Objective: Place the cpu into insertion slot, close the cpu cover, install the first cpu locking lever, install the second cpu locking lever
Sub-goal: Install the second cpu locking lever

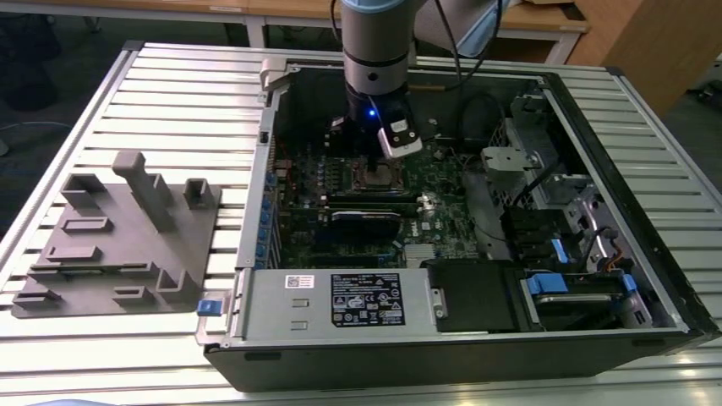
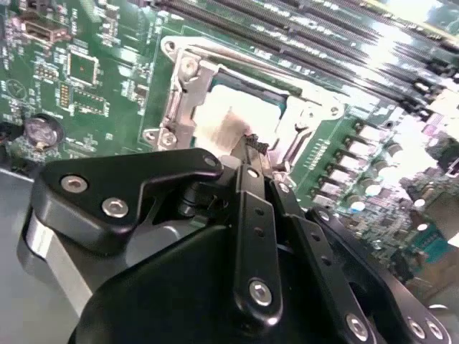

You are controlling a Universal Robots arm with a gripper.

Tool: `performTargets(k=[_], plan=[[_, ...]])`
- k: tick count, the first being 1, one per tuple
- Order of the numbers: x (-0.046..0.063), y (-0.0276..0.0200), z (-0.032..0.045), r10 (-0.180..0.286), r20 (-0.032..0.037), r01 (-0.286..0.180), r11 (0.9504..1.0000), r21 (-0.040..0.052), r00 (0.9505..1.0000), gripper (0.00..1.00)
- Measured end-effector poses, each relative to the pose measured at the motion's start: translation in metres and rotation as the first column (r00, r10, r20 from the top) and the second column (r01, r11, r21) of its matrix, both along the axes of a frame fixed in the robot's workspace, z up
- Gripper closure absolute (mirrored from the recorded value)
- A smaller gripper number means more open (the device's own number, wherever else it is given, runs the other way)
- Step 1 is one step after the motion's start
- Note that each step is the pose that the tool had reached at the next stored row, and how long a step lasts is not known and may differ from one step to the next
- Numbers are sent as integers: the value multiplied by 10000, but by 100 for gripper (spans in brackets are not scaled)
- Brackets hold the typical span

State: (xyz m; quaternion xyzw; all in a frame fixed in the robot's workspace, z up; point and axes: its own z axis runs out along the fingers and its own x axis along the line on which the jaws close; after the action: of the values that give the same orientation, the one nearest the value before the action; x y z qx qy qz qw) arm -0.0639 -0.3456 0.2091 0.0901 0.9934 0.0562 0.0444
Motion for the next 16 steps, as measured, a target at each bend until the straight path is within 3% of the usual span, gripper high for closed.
performTargets(k=[8,12,16], plan=[[73,5,12,-2,-16,1,9995,-304,10000,89],[81,6,80,-2,-27,1,9994,-334,10000,89],[97,3,95,-2,-32,1,9989,-466,10000,89]])
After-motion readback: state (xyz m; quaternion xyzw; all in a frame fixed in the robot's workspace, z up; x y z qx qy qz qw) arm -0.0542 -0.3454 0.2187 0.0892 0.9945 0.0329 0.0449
